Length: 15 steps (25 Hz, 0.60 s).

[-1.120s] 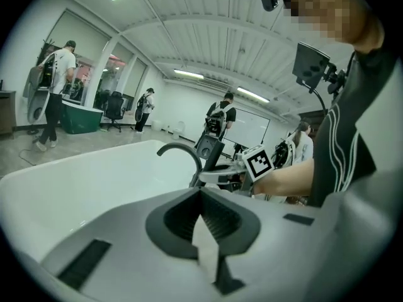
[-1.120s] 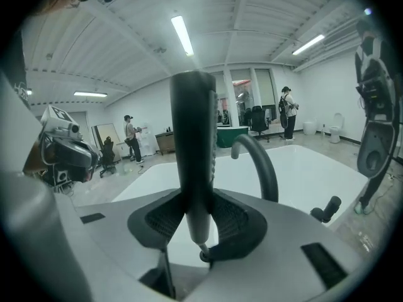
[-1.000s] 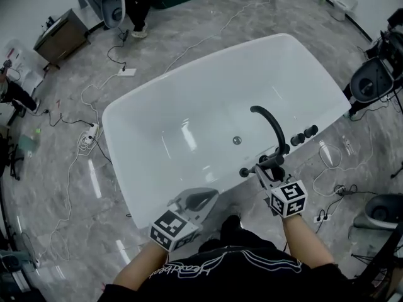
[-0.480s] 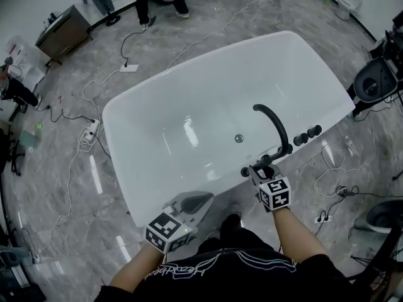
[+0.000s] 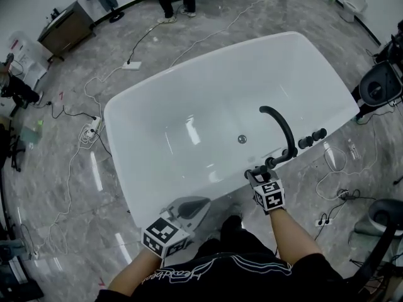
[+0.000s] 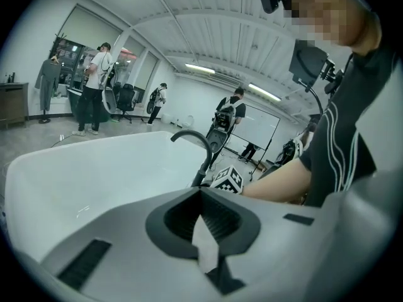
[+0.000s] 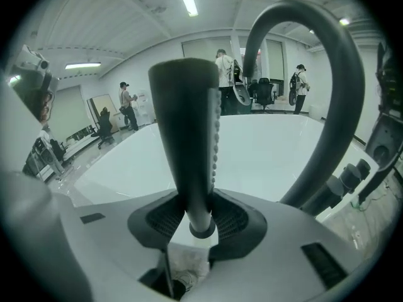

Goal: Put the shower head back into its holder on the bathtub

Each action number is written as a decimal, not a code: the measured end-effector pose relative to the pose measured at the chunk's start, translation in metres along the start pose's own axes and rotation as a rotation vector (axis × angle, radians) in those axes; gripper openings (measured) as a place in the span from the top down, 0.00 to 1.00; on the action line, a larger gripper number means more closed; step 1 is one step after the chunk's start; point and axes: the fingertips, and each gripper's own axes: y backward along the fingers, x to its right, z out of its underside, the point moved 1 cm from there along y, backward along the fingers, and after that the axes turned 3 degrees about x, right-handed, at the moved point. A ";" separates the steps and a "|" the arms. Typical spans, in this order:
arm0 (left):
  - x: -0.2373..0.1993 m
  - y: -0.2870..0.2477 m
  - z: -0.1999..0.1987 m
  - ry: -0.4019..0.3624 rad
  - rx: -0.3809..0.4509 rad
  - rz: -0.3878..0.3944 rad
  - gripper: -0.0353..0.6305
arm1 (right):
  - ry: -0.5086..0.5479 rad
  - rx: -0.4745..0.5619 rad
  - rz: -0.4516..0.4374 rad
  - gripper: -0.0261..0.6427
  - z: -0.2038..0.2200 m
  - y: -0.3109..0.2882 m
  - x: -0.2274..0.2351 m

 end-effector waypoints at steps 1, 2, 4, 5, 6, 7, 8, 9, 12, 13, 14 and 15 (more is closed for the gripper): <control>-0.001 0.001 0.000 0.002 -0.001 -0.001 0.94 | 0.007 -0.005 -0.002 0.76 0.002 -0.001 -0.001; -0.001 0.001 0.001 0.003 -0.003 -0.002 0.94 | 0.010 -0.005 -0.004 0.76 0.003 -0.002 -0.001; -0.002 0.004 0.002 0.002 -0.004 -0.002 0.94 | 0.017 -0.006 -0.003 0.76 0.004 -0.004 -0.002; -0.002 0.007 0.002 -0.001 -0.004 -0.002 0.94 | 0.026 -0.010 -0.001 0.76 0.004 -0.006 -0.004; -0.003 0.010 0.002 -0.005 -0.003 -0.003 0.94 | 0.034 -0.017 0.001 0.76 0.003 -0.008 -0.006; -0.003 0.012 0.002 -0.008 -0.001 -0.005 0.94 | 0.038 -0.026 0.004 0.76 0.002 -0.010 -0.007; -0.002 0.015 0.000 -0.008 0.001 -0.006 0.94 | 0.037 -0.035 0.007 0.76 0.002 -0.010 -0.008; 0.000 0.017 -0.001 -0.006 0.003 -0.005 0.94 | 0.032 -0.044 0.011 0.76 0.002 -0.007 -0.008; 0.007 0.026 -0.003 -0.016 0.012 0.021 0.94 | 0.007 -0.037 0.038 0.75 -0.004 0.009 -0.006; 0.010 0.031 -0.003 -0.024 0.016 0.031 0.94 | -0.004 -0.023 0.052 0.75 -0.009 0.018 -0.005; 0.012 0.037 -0.003 -0.031 0.020 0.040 0.94 | -0.013 -0.005 0.067 0.74 -0.014 0.028 -0.006; 0.016 0.043 -0.004 -0.040 0.026 0.049 0.94 | -0.019 0.015 0.083 0.73 -0.019 0.040 -0.008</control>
